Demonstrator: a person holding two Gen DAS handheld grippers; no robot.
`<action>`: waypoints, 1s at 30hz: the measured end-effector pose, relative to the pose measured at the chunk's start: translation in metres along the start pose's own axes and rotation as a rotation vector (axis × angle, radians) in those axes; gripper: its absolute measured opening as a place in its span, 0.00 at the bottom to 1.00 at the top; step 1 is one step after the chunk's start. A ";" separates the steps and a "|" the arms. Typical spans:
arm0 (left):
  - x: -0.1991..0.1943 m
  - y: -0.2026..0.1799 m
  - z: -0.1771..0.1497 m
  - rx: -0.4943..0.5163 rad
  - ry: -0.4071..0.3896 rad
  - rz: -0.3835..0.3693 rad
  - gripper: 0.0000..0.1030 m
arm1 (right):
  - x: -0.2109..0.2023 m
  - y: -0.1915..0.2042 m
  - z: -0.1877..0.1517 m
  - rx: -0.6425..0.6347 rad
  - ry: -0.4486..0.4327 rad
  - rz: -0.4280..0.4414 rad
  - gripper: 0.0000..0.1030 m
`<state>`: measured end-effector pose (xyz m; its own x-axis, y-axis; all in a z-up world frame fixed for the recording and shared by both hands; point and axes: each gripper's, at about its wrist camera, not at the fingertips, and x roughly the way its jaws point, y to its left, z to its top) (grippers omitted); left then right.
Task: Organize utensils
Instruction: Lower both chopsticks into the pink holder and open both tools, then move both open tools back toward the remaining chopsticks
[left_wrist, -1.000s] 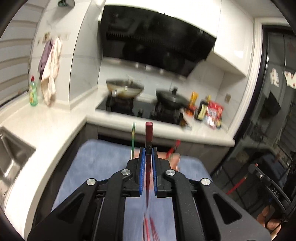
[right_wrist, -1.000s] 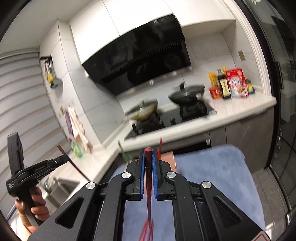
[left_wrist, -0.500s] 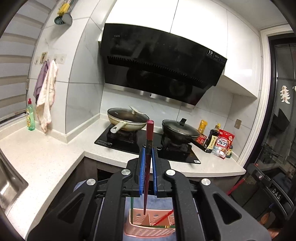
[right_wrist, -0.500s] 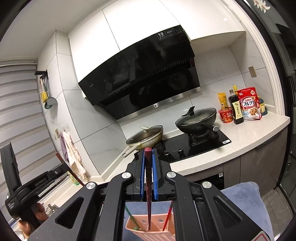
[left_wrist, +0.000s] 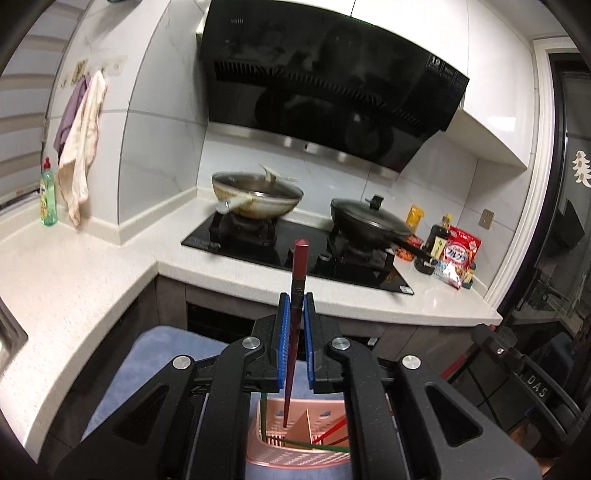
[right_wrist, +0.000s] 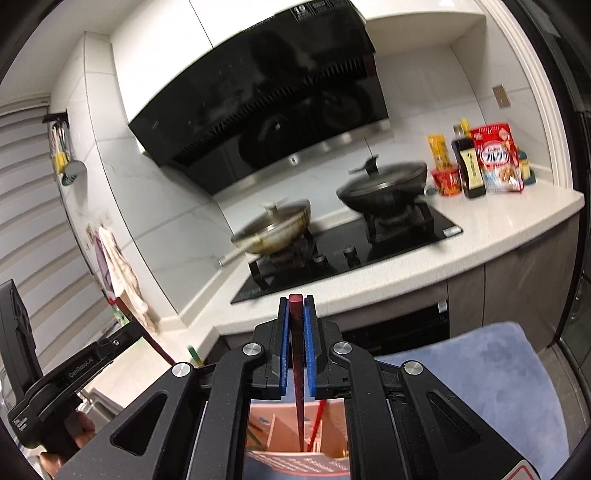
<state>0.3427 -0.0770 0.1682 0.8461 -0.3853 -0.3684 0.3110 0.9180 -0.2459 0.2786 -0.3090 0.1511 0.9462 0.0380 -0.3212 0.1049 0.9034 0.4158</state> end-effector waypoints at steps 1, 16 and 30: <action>0.003 0.001 -0.005 0.001 0.013 0.006 0.07 | 0.003 -0.001 -0.004 -0.004 0.011 -0.007 0.08; -0.017 0.020 -0.027 -0.037 0.102 0.068 0.73 | -0.046 0.003 -0.009 -0.016 -0.012 0.010 0.43; -0.095 0.031 -0.130 0.106 0.281 0.215 0.82 | -0.145 -0.004 -0.105 -0.108 0.186 -0.017 0.49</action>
<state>0.2153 -0.0241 0.0796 0.7495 -0.1798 -0.6371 0.1947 0.9797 -0.0476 0.1090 -0.2732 0.1062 0.8707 0.0910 -0.4833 0.0778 0.9448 0.3182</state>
